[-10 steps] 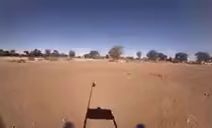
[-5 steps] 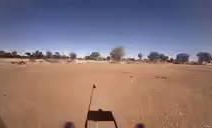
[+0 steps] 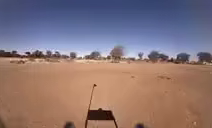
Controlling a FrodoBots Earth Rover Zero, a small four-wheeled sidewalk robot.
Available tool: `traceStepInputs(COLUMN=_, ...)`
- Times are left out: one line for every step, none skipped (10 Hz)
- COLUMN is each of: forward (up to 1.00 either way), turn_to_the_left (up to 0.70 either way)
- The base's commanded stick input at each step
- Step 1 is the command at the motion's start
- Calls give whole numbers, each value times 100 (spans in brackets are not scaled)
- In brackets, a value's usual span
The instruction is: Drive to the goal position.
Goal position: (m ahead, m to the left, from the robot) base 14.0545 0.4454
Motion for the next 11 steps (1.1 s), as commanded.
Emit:
traceStepInputs(forward=50, turn_to_the_left=0)
traceStepInputs(forward=50, turn_to_the_left=0)
traceStepInputs(forward=50, turn_to_the_left=0)
traceStepInputs(forward=50, turn_to_the_left=0)
traceStepInputs(forward=50, turn_to_the_left=0)
traceStepInputs(forward=50, turn_to_the_left=0)
traceStepInputs(forward=50, turn_to_the_left=0)
traceStepInputs(forward=50, turn_to_the_left=0)
traceStepInputs(forward=50, turn_to_the_left=0)
traceStepInputs(forward=50, turn_to_the_left=0)
traceStepInputs(forward=50, turn_to_the_left=0)
